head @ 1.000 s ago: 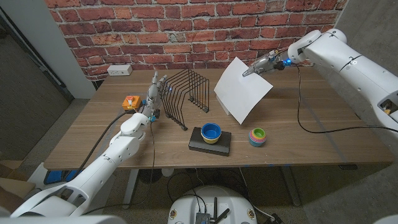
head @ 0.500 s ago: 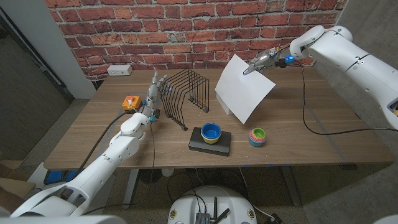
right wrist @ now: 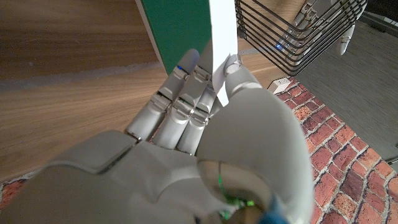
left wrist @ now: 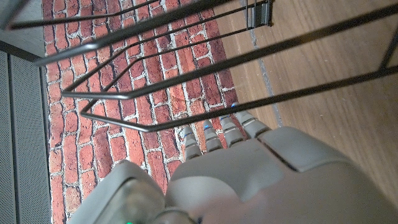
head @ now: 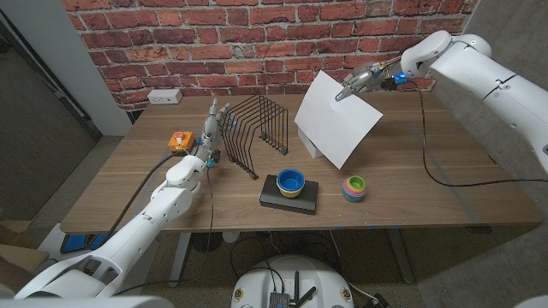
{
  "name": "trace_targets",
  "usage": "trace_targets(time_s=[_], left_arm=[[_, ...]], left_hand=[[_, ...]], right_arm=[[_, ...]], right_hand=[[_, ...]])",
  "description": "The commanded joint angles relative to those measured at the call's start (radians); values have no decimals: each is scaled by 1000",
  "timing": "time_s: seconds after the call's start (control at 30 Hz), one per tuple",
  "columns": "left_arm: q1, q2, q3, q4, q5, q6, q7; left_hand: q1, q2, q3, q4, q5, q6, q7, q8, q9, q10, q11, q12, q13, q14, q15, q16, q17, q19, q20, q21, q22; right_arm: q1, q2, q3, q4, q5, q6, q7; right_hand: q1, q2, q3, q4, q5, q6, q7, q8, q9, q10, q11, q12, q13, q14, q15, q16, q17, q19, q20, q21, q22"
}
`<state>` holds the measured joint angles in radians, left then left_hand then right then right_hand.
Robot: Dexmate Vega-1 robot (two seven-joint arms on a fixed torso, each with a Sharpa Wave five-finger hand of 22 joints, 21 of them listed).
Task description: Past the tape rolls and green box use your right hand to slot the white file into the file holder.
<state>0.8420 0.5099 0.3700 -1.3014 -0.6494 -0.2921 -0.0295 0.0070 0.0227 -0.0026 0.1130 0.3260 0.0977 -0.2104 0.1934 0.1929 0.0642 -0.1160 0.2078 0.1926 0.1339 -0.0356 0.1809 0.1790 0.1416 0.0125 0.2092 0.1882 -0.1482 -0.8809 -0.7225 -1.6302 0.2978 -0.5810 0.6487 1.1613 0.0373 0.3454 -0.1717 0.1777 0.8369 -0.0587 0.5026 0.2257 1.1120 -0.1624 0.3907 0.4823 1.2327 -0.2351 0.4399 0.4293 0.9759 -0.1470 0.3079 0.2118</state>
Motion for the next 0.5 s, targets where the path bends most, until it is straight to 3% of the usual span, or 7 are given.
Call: trace_targets(time_s=[0.03,0.5], left_arm=[[0,0,0,1,0,0,0],[0,0,0,1,0,0,0]], left_hand=[[-1,7,1,5,6,-1,-9,6,5,-1,-6,7,5,5,-5,6,2,8,1,7,5],[0,7,1,5,6,-2,-9,6,5,-1,-10,7,5,5,-5,6,2,8,2,7,5]], right_arm=[[-19,-16,19,-33,-69,100,23],[-40,-24,47,-63,-97,151,14]], right_hand=[[28,16,1,7,-3,-1,-4,-3,3,34,-42,7,31,-12,-2,-7,6,-9,-58,7,2],[34,20,-4,9,-4,9,-31,-2,4,26,-42,6,48,-37,-4,-24,16,-32,-57,9,3]])
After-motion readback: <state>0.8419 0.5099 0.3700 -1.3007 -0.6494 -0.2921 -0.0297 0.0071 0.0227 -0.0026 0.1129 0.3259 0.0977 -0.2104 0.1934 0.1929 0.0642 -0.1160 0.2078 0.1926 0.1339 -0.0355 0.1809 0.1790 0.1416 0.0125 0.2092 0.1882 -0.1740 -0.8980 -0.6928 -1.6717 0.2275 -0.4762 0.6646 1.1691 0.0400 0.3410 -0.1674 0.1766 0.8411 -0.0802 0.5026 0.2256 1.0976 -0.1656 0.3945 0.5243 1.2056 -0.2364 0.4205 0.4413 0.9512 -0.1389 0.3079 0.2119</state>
